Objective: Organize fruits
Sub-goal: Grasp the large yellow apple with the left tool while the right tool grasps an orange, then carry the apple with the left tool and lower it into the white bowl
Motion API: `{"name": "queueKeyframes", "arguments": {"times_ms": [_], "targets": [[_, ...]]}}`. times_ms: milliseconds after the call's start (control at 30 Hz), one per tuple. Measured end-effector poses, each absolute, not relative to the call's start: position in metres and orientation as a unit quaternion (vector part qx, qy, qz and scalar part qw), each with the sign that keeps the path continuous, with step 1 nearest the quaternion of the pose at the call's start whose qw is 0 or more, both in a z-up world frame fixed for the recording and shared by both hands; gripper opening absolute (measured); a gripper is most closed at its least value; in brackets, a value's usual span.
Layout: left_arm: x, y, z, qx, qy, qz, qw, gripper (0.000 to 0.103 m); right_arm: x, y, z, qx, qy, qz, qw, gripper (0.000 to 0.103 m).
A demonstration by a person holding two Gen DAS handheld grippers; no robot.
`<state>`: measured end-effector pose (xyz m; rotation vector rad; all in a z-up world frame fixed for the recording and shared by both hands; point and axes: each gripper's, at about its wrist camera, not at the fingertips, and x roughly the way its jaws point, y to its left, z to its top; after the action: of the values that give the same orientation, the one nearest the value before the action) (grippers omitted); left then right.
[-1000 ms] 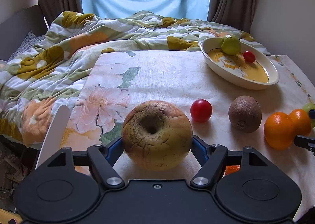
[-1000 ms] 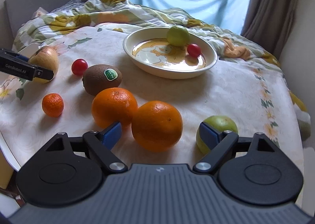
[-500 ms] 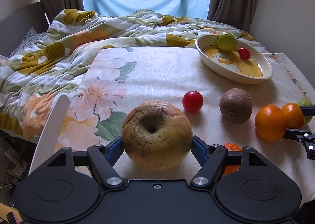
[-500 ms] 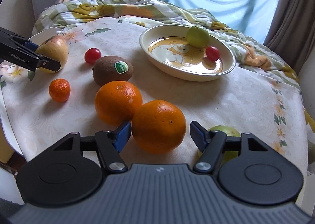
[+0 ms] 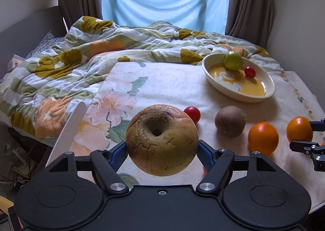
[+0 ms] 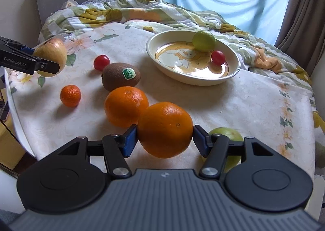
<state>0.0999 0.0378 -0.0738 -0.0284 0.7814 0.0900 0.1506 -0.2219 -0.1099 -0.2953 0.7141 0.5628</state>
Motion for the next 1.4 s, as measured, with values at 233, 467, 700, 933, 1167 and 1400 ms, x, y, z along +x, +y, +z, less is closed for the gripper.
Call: {"name": "queueKeyframes", "arguments": {"times_ms": [233, 467, 700, 933, 1167, 1400], "targets": [[0.089, 0.012, -0.041, -0.026, 0.371, 0.051, 0.927, 0.077, 0.144, -0.234, -0.078, -0.12, 0.348, 0.273, 0.889, 0.074], [0.088, -0.019, -0.01, -0.03, 0.345, 0.054, 0.937, 0.077, 0.14, -0.249, -0.047, -0.127, 0.335, 0.291, 0.887, 0.074], [0.101, -0.043, 0.012, -0.042, 0.328, 0.049, 0.942, 0.077, 0.152, -0.271, -0.015, -0.114, 0.308, 0.291, 0.898, 0.074], [0.137, -0.056, 0.03, -0.032, 0.322, 0.03, 0.946, 0.077, 0.178, -0.277, 0.014, -0.108, 0.294, 0.283, 0.907, 0.074], [0.184, -0.061, 0.03, -0.019, 0.325, 0.004, 0.946, 0.077, 0.21, -0.278, 0.022, -0.089, 0.287, 0.265, 0.916, 0.074], [0.237, -0.058, 0.008, -0.016, 0.348, -0.019, 0.937, 0.077, 0.249, -0.266, 0.016, -0.082, 0.292, 0.253, 0.919, 0.074]]}}
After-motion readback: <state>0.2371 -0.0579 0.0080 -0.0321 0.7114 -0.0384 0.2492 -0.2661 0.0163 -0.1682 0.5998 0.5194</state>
